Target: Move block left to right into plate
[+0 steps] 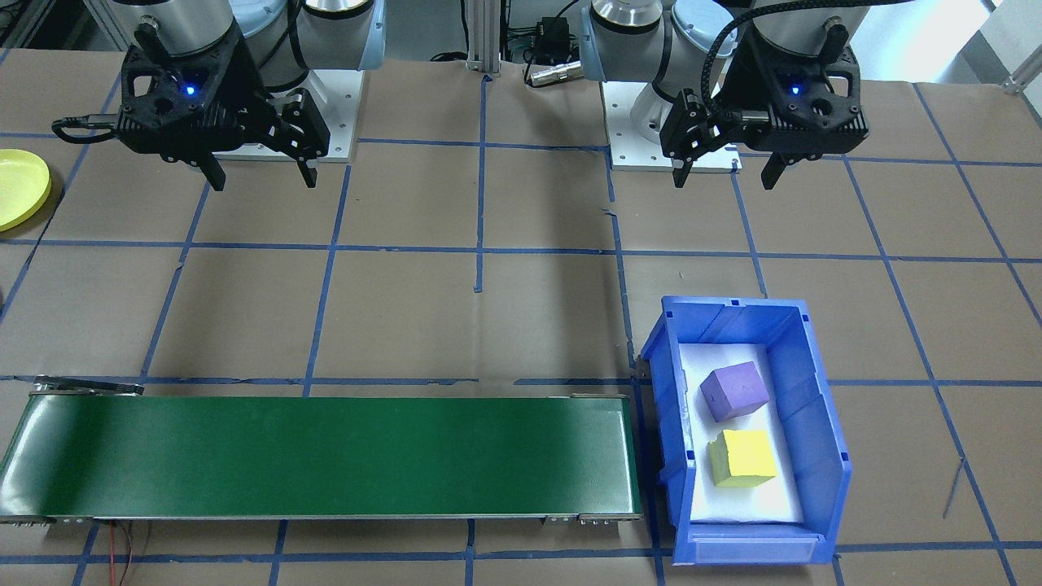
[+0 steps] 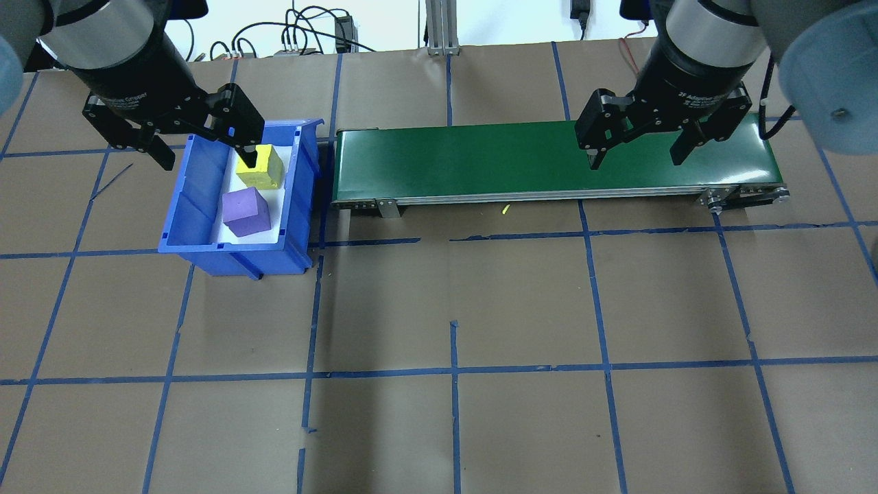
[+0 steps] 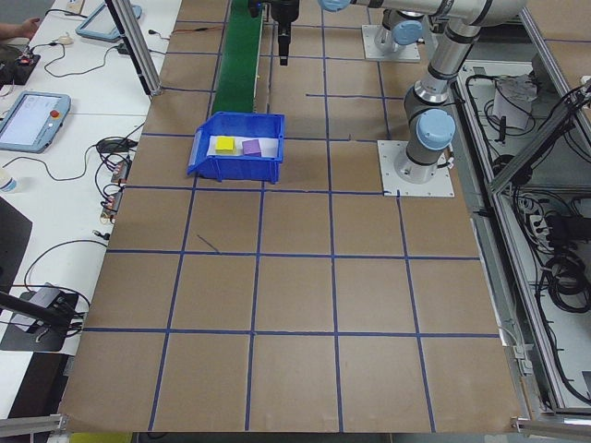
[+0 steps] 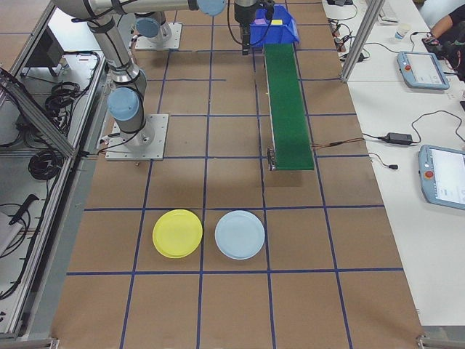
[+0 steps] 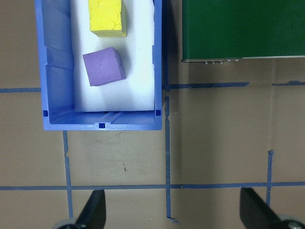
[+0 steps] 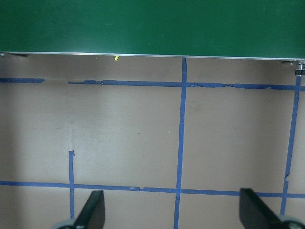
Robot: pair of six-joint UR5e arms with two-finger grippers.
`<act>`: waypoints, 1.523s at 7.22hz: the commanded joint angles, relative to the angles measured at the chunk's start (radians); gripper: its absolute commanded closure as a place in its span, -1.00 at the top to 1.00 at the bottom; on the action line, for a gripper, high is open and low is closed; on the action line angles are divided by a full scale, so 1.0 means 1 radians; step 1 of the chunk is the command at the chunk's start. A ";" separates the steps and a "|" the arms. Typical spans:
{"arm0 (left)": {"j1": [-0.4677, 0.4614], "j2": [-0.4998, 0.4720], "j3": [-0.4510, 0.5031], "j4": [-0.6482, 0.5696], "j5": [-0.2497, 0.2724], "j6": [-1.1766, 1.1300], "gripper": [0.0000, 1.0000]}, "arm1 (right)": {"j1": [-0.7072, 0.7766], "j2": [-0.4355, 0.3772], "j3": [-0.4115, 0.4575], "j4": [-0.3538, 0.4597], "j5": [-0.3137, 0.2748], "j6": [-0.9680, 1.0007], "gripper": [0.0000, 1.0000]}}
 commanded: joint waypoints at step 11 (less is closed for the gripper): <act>0.151 -0.424 -0.006 0.353 -0.007 0.039 1.00 | 0.000 -0.002 0.006 0.004 0.002 0.000 1.00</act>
